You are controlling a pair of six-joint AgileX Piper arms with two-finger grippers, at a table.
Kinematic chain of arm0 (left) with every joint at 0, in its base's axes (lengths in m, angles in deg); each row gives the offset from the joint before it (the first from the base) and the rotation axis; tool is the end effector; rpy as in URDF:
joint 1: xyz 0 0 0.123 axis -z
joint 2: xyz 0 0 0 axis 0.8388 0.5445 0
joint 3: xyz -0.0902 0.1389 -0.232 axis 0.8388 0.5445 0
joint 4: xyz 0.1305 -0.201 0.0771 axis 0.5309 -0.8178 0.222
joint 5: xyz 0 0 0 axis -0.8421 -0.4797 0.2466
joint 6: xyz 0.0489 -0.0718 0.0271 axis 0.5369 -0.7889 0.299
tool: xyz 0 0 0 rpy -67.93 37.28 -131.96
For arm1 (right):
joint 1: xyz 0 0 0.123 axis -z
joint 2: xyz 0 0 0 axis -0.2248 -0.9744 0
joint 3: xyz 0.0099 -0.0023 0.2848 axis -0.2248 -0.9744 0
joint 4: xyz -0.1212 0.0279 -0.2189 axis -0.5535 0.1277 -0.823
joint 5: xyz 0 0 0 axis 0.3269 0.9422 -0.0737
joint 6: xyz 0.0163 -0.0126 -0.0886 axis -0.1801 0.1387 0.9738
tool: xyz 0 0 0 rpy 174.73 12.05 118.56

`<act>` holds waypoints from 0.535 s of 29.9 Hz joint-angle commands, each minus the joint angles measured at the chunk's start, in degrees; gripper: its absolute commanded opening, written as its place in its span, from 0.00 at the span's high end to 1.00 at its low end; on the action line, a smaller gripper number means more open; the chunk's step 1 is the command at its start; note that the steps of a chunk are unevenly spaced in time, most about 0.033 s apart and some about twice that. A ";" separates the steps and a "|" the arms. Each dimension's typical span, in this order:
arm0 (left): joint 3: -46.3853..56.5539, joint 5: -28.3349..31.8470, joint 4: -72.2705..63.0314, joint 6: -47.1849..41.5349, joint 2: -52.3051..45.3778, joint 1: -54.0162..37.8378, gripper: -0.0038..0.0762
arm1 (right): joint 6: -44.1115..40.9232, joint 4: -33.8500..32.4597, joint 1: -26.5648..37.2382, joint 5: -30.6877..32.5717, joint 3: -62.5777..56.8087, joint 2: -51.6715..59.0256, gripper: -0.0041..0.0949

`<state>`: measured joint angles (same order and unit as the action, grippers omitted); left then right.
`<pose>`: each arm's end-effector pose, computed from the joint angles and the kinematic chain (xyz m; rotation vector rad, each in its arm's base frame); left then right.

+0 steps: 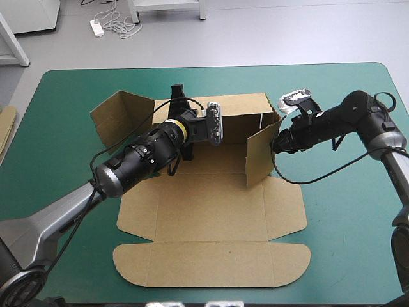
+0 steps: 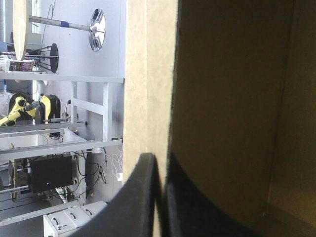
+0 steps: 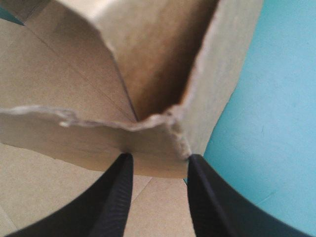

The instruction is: Fold the box

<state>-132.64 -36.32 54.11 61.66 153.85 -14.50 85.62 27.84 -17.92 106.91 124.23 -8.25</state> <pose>0.2925 -0.2269 0.3417 1.5786 1.4947 0.5526 0.3322 0.0743 0.3170 -0.7911 2.4249 0.5743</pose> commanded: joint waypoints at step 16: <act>-0.93 -0.38 -1.97 -1.76 -1.83 0.58 0.96 | 9.73 10.62 -0.10 -6.46 -7.50 2.36 0.36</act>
<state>-132.64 -36.32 54.11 61.66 153.85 -14.50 92.35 33.36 -17.92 103.31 118.47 -8.31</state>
